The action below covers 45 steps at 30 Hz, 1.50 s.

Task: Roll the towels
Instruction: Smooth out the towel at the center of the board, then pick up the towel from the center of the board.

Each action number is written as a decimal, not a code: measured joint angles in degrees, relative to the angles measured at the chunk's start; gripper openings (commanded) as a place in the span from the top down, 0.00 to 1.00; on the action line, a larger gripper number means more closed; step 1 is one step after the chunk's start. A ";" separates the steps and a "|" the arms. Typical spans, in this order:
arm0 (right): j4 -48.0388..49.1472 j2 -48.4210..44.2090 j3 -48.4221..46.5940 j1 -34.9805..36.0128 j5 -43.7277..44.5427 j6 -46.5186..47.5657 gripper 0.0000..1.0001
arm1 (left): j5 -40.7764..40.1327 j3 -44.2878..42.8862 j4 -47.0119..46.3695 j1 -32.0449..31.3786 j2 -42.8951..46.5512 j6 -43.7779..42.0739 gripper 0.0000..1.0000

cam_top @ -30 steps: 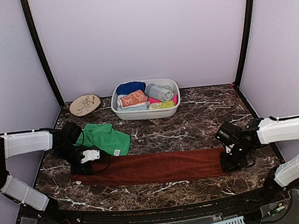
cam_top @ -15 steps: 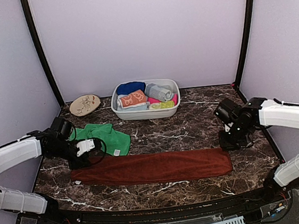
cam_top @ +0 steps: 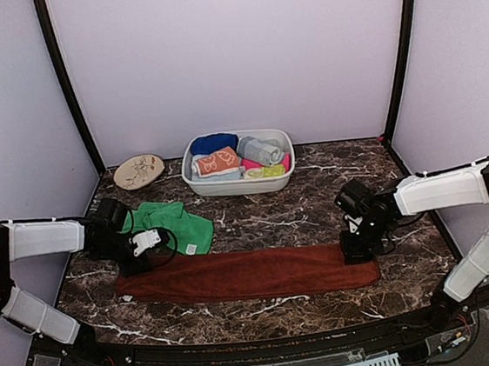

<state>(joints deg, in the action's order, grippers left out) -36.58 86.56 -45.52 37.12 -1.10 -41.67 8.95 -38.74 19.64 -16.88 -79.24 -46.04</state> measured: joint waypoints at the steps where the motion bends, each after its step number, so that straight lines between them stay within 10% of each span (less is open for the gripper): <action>1: 0.66 -0.37 0.96 -0.02 -0.17 0.04 0.86 | -0.90 1.22 -0.85 0.59 -1.03 0.02 0.68; 13: 4.31 -3.34 4.52 -3.28 -0.61 0.98 0.79 | -1.84 4.70 -9.42 5.14 -0.50 2.21 0.57; 18: 0.20 -3.34 1.90 -3.89 1.66 2.86 0.41 | 7.45 2.45 0.24 5.53 5.90 2.49 0.51; 21: -3.45 -4.70 -1.40 -4.13 4.11 3.56 0.01 | 11.78 0.04 4.76 5.53 10.78 0.31 0.51; 34: -5.18 -11.72 2.43 -6.54 8.33 -1.03 0.00 | 7.41 5.86 5.31 5.53 5.11 -8.37 0.62; 45: -2.80 -13.51 11.02 -6.54 4.24 -4.85 0.21 | 9.81 9.05 4.92 5.64 8.22 -11.15 0.56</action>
<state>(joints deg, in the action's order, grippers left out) -39.38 73.06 -34.50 30.59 3.14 -46.52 18.76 -29.69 24.56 -11.25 -71.02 -57.19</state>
